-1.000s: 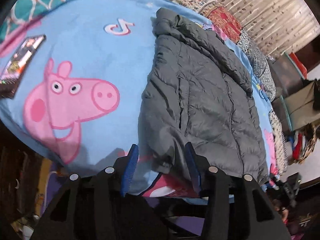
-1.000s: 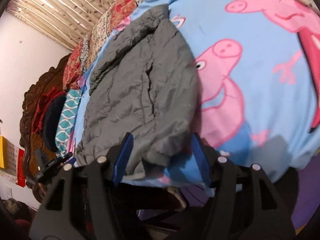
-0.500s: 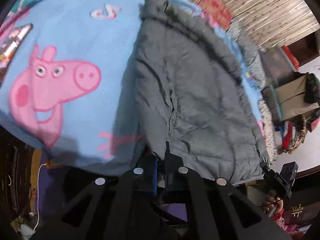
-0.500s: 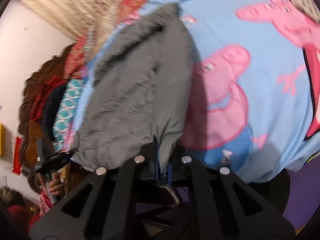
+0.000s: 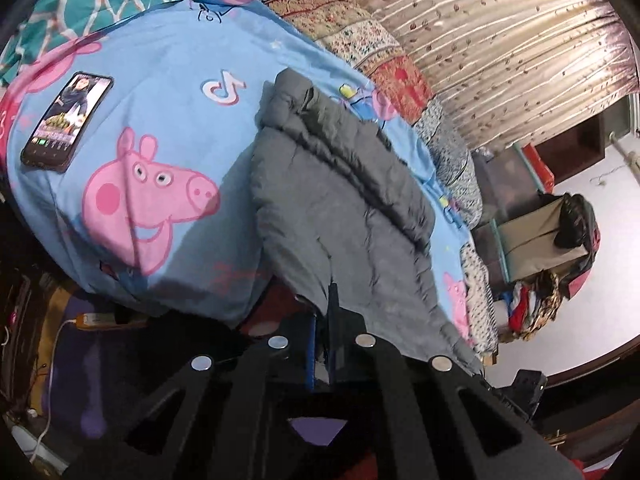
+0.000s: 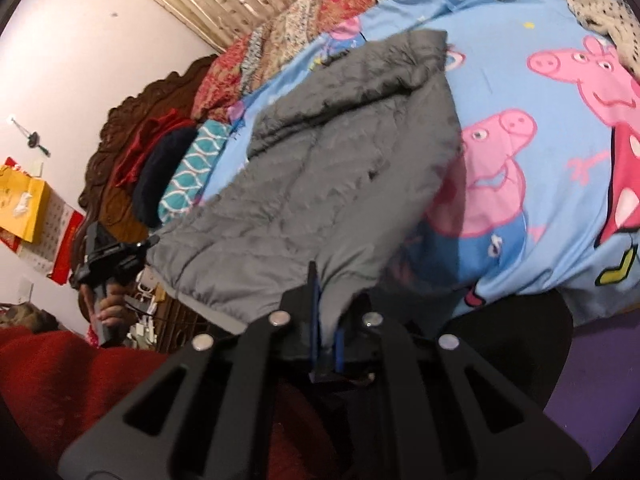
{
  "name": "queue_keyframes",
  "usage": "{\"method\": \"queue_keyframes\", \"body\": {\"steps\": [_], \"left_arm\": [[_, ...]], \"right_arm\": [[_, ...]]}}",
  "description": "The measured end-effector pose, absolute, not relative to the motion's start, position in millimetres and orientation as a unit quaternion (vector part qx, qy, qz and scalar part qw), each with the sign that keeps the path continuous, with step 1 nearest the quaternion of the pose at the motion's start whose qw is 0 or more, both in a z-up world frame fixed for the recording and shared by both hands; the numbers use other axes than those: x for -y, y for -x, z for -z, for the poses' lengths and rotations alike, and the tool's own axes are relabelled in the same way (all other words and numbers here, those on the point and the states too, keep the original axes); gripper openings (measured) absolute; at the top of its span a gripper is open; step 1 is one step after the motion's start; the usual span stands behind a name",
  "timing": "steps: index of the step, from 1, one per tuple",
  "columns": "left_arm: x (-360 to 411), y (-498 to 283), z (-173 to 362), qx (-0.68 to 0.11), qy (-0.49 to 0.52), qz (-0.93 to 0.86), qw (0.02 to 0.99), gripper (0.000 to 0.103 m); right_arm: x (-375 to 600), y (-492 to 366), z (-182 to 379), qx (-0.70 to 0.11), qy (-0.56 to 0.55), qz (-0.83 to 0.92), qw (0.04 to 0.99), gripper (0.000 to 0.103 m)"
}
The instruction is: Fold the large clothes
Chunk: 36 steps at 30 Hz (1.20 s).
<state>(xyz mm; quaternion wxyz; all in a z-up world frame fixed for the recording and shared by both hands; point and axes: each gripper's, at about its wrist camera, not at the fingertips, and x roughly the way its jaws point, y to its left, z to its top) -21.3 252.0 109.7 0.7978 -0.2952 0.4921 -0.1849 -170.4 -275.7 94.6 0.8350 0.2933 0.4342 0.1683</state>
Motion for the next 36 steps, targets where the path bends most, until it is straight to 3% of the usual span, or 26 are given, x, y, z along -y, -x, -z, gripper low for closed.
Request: {"method": "queue_keyframes", "body": {"steps": [8,16,24,27,30,36], "left_arm": [[-236,-72,-91,-0.491,0.310,0.159,0.799,0.021],[-200,-189,-32,-0.546,0.259,0.073,0.793,0.021],[-172,-234,30,-0.591,0.191,0.018,0.783,0.025],[-163,-232,24,-0.587,0.159,0.010,0.794,0.025],[-165,-224,9,-0.589,0.162,0.013,0.792,0.026],[-183,-207,-36,-0.549,0.240,0.045,0.799,0.034]], "right_arm": [[296,58,-86,-0.399,-0.327,-0.133,0.846,0.006],[328,-67,1,-0.433,-0.436,-0.099,0.783,0.007],[362,-71,62,-0.386,-0.600,-0.076,0.697,0.030],[376,-52,64,-0.344,-0.650,-0.066,0.675,0.047],[381,-36,32,-0.337,-0.598,-0.029,0.727,0.052],[298,-67,-56,-0.360,-0.316,-0.097,0.873,0.052]]}}
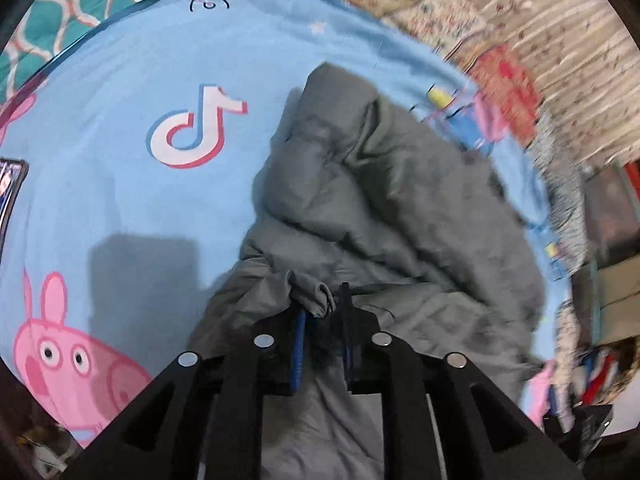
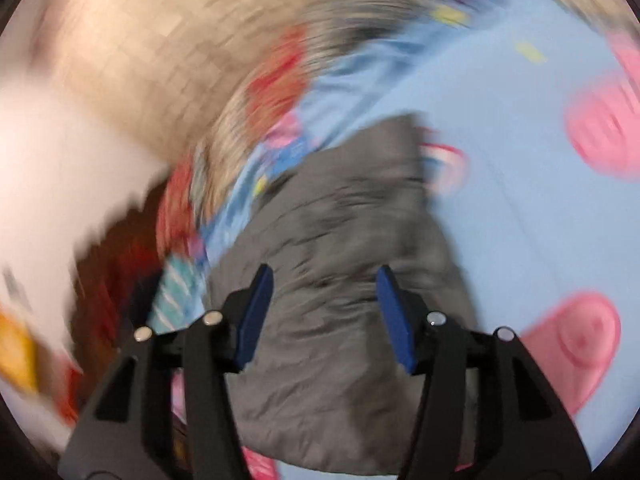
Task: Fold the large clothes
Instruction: 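Fold the hem up toward the collar with both grippers and release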
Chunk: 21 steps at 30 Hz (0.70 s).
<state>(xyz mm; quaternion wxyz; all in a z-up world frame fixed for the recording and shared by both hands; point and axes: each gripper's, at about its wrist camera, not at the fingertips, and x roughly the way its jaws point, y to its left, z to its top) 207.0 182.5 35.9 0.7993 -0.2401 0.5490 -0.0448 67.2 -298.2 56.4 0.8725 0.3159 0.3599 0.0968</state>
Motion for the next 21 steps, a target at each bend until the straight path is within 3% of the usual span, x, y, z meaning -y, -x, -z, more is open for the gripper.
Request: {"method": "queue_keyframes", "body": {"steps": [7,9,12,16,21], "left_arm": [[-184,-199,-53,-0.514,0.278,0.052,0.810,0.038],[-182,-203,-48,-0.519,0.259,0.038,0.814,0.038],[-186,-217,-20,-0.541,0.191,-0.039,0.818,0.038],[-202,-233,28,-0.592,0.192,-0.049,0.782,0.038],[-230,-211,-26,-0.543,0.243,-0.002,0.804,0.038]], "right_arm": [[232,-123,-5,-0.441,-0.180,-0.080,0.876,0.052],[244,-127,16,-0.460,-0.208,-0.060,0.861,0.050],[268,-122,44,-0.464,-0.267,-0.046,0.843,0.039],[273,-118,45,-0.461,-0.277,-0.057,0.841,0.037],[283,-103,9,-0.475,-0.273,-0.090,0.832,0.039]]}}
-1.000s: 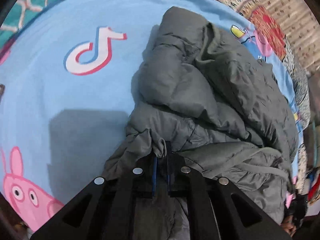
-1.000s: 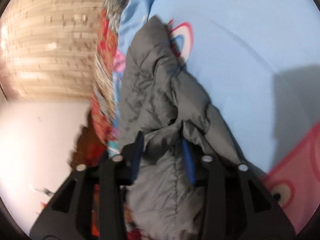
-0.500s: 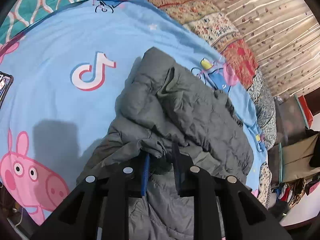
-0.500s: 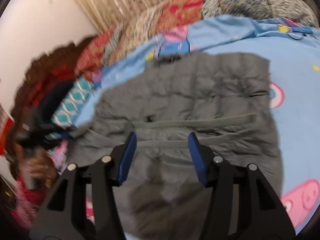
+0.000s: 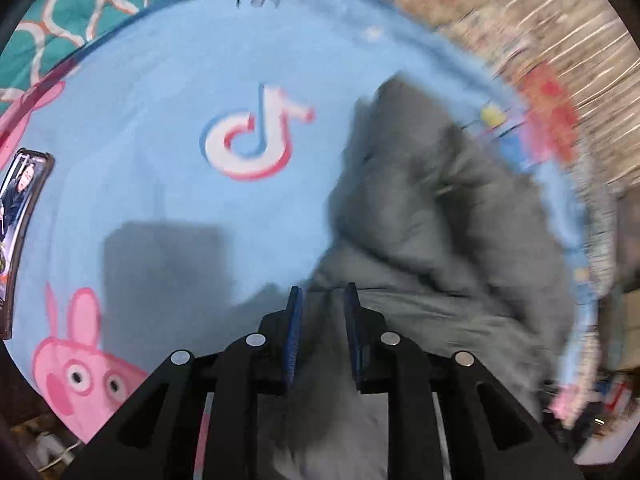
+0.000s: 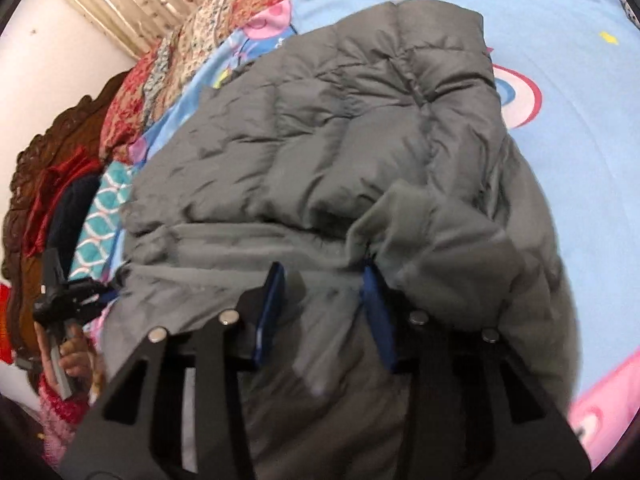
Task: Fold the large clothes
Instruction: 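Fold the hem up toward the collar with both grippers and release, then grasp the folded jacket edge with both grippers and lift it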
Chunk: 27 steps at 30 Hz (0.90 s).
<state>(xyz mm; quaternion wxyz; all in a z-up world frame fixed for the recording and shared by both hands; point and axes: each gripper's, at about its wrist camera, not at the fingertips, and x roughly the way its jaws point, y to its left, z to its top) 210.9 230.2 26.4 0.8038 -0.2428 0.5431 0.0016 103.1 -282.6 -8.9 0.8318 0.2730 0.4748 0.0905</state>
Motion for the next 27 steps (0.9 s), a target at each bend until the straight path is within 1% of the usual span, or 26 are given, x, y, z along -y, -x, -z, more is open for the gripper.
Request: {"method": "queue_keyframes", "body": {"steps": [3,6,7,9,10,12,14,17,19,22,27], "left_arm": [[-259,-193,-59,-0.496,0.285,-0.003,0.820,0.039],[-261,-206,-88,-0.465,0.277,-0.010,0.840,0.039],[-251,-215,-92,-0.465,0.267,-0.001,0.844,0.039],[-217,-241,-101,-0.472,0.229,0.026,0.851,0.039],[-182,-264,-105,-0.476,0.192,0.054,0.857,0.039],[-124,-303,-103,-0.485,0.128,0.094,0.860,0.041],[-80,-339,-94,-0.498,0.090,0.123,0.854,0.044],[-12,-389,-72,-0.512,0.037,0.142,0.846,0.045],[17,-409,-57,-0.517,0.025,0.135,0.845,0.045],[53,-439,-28,-0.546,-0.009,0.129,0.828,0.046],[78,-459,16,-0.575,-0.081,0.113,0.806,0.046]], "right_arm": [[292,-105,-39,-0.448,-0.237,-0.110,0.855,0.039],[298,-141,-80,-0.436,-0.182,-0.106,0.875,0.040],[296,-159,-88,-0.437,-0.170,-0.100,0.878,0.043],[295,-194,-96,-0.443,-0.154,-0.101,0.878,0.051],[293,-215,-96,-0.450,-0.149,-0.104,0.874,0.056],[292,-259,-90,-0.464,-0.151,-0.091,0.868,0.058],[292,-298,-76,-0.483,-0.164,-0.088,0.856,0.060],[281,-342,-50,-0.514,-0.164,-0.081,0.838,0.062],[277,-362,-32,-0.523,-0.160,-0.082,0.833,0.062],[273,-382,-8,-0.546,-0.165,-0.092,0.816,0.062],[267,-404,22,-0.577,-0.120,-0.080,0.804,0.062]]}}
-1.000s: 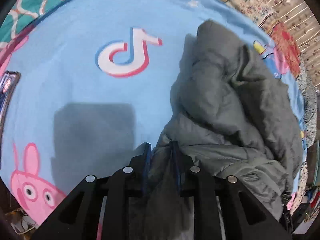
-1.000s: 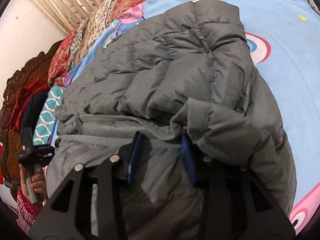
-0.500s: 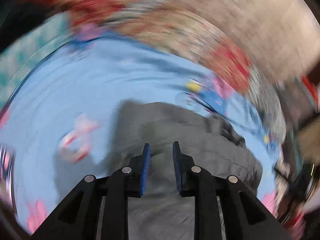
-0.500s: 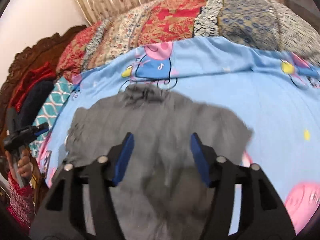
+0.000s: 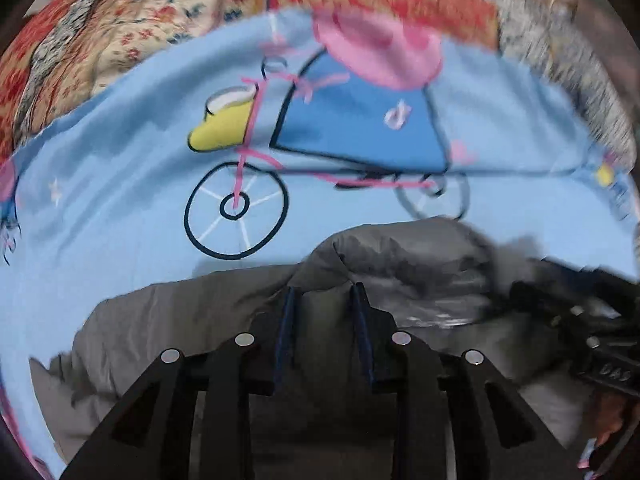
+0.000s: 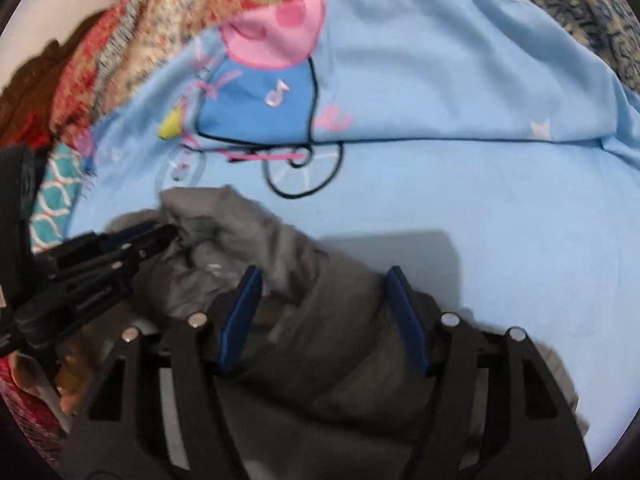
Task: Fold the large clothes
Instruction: 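Grasp the folded jacket edge with both grippers and lift it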
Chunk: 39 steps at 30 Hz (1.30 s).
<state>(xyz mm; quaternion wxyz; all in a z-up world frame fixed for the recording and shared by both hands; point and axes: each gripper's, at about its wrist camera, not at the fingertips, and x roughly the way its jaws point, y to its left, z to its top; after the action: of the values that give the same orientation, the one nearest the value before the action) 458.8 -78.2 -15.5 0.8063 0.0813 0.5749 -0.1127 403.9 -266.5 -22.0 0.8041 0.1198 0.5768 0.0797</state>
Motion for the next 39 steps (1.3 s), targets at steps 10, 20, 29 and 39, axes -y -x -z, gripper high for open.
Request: {"method": "queue_keyframes", "body": {"steps": [10,20,29,39], "left_arm": [[40,-418,-54,-0.488,-0.010,0.133,0.863,0.020],[-13,-234,-153,-0.359,0.003,0.172,0.917,0.020],[-43,-86,-126,-0.383,0.015,0.176,0.907,0.020],[-45,-20,-40,-0.497,-0.023,0.157,0.853,0.020]], "right_arm": [[228,-342,-60,-0.431,-0.006,-0.114,0.895,0.012],[189,-172,-140,-0.310,0.088,-0.149,0.935,0.012],[160,-23,-103,-0.336,0.117,-0.161,0.920,0.012],[156,28,-22,-0.395,0.065,-0.083,0.913,0.013]]}}
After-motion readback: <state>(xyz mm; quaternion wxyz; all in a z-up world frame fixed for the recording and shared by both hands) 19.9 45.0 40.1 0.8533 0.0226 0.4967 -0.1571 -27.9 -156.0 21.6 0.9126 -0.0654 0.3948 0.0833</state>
